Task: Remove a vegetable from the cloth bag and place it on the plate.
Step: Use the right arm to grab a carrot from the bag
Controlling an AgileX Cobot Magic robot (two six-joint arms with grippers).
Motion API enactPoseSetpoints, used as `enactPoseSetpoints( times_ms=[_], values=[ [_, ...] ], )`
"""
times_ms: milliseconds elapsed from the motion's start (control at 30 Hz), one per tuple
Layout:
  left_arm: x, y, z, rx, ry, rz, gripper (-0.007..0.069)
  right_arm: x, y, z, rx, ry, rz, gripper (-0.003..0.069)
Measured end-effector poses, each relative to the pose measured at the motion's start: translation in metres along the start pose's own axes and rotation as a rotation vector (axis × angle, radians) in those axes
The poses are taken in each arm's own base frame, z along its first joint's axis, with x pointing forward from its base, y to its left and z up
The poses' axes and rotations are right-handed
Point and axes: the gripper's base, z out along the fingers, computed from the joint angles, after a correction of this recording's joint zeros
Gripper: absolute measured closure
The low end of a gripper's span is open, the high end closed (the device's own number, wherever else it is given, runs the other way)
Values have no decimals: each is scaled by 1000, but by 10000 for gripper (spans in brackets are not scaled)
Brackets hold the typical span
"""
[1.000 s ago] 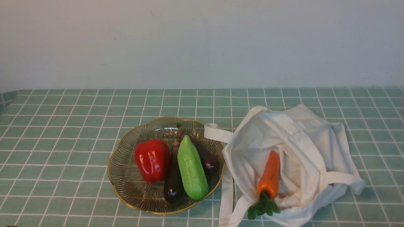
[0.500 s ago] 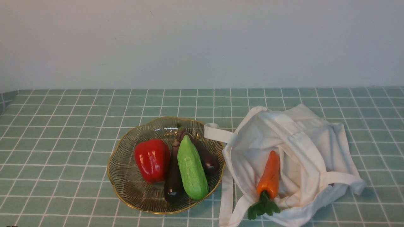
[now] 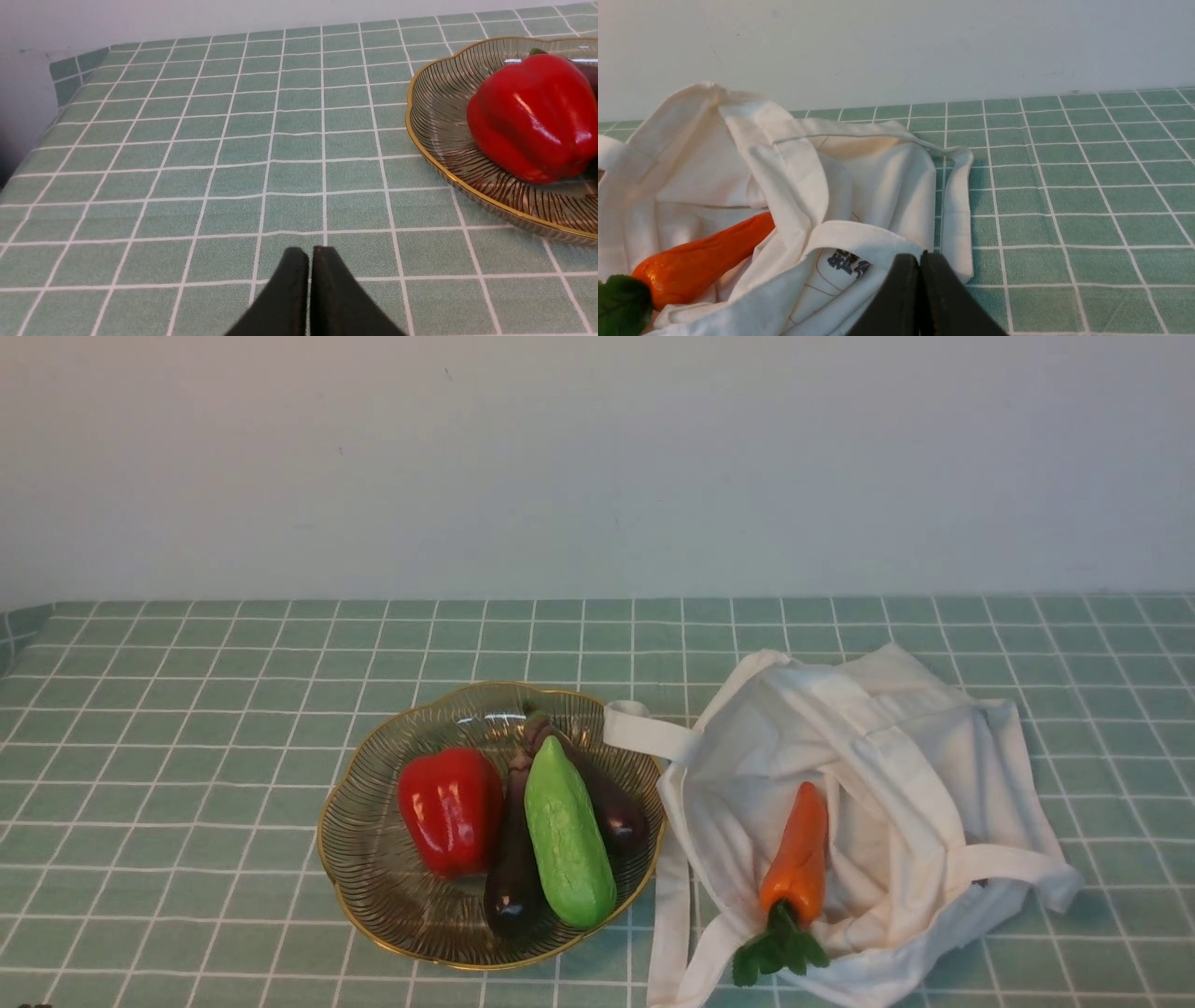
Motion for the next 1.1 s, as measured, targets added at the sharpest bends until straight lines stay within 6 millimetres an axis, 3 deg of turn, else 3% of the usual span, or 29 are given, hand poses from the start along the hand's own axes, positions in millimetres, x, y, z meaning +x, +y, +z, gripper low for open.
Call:
enactPoseSetpoints(
  times_ms=[233, 367, 400, 533, 733, 800, 900, 967, 1100],
  values=[
    [0, 0, 0, 0, 0, 0, 629, -1, 1, 0, -10, -17, 39, 675],
    [0, 0, 0, 0, 0, 0, 629, -9, 4, 0, -65, -97, 342, 675],
    [0, 0, 0, 0, 0, 0, 629, -14, 5, -1, -99, -138, 565, 675],
    [0, 0, 0, 0, 0, 0, 629, -17, 5, -2, -141, -160, 847, 675],
    [0, 0, 0, 0, 0, 0, 629, -24, 11, -5, -195, -120, 967, 675],
    [0, 0, 0, 0, 0, 0, 629, -49, 17, -16, -252, -147, 864, 675],
    [0, 0, 0, 0, 0, 0, 629, -106, 25, -38, -282, -236, 603, 675],
    [0, 0, 0, 0, 0, 0, 629, -140, 31, -45, -269, -197, 444, 673],
    [0, 0, 0, 0, 0, 0, 629, -178, 37, -17, -194, 141, 275, 672]
  ],
)
